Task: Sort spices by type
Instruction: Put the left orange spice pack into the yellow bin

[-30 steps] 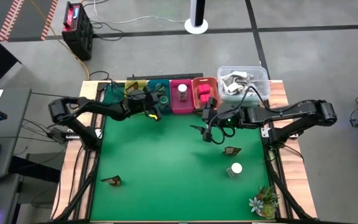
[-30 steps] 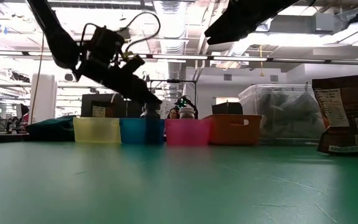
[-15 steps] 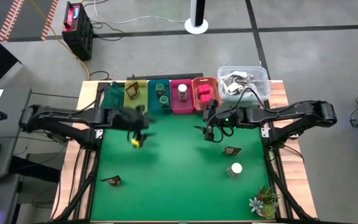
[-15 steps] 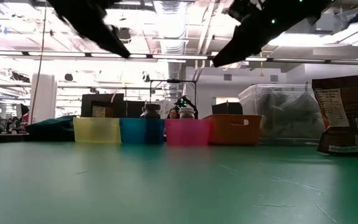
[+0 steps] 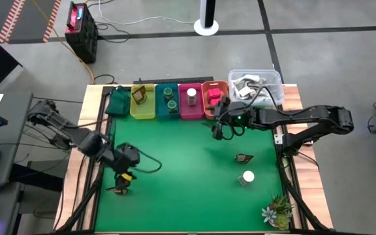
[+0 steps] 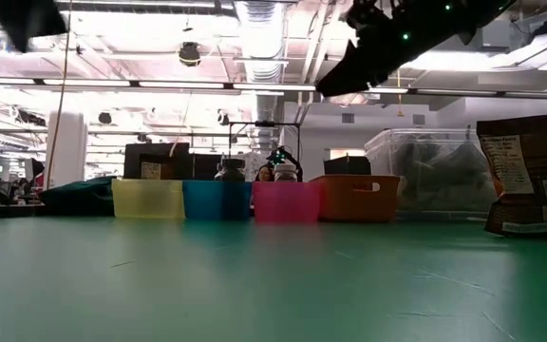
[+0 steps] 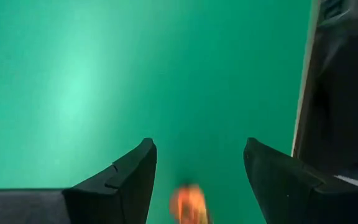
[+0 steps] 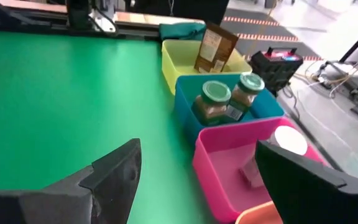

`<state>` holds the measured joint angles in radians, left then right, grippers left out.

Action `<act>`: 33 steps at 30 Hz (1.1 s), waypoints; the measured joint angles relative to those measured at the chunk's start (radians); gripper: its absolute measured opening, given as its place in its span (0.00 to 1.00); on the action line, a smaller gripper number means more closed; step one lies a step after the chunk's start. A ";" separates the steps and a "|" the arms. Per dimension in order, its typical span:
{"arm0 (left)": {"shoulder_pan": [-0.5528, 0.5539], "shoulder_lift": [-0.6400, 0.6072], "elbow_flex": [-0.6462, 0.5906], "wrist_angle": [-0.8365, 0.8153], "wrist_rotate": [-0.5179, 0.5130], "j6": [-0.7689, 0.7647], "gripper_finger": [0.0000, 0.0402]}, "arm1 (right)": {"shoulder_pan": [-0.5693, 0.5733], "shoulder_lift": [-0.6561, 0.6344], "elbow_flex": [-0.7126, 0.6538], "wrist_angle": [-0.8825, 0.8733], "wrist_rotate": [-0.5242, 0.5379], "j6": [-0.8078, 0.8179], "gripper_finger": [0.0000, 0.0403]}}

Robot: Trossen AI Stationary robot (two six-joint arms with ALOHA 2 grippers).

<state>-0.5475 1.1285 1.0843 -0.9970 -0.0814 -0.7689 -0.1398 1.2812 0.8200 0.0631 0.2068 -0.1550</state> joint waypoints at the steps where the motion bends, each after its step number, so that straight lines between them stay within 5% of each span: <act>1: -0.020 0.007 0.000 -0.030 0.000 -0.047 0.58 | 0.000 0.000 0.000 0.007 0.000 -0.009 0.84; 10: -0.166 0.092 -0.001 -0.135 0.056 -0.296 0.58 | -0.003 0.000 0.002 0.052 -0.002 -0.075 0.84; 24: -0.233 0.238 -0.038 -0.181 0.184 -0.299 0.56 | -0.011 0.000 0.037 0.062 -0.002 -0.093 0.84; 28: -0.233 0.286 -0.040 -0.208 0.190 -0.225 0.43 | -0.013 0.000 0.037 0.083 -0.002 -0.093 0.84; 33: -0.199 0.311 -0.040 -0.212 0.203 -0.148 0.12 | -0.013 0.000 0.037 0.077 -0.002 -0.089 0.84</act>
<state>-0.7464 1.4397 1.0447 -1.2093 0.1213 -0.9168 -0.1532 1.2808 0.8570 0.1402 0.2050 -0.2436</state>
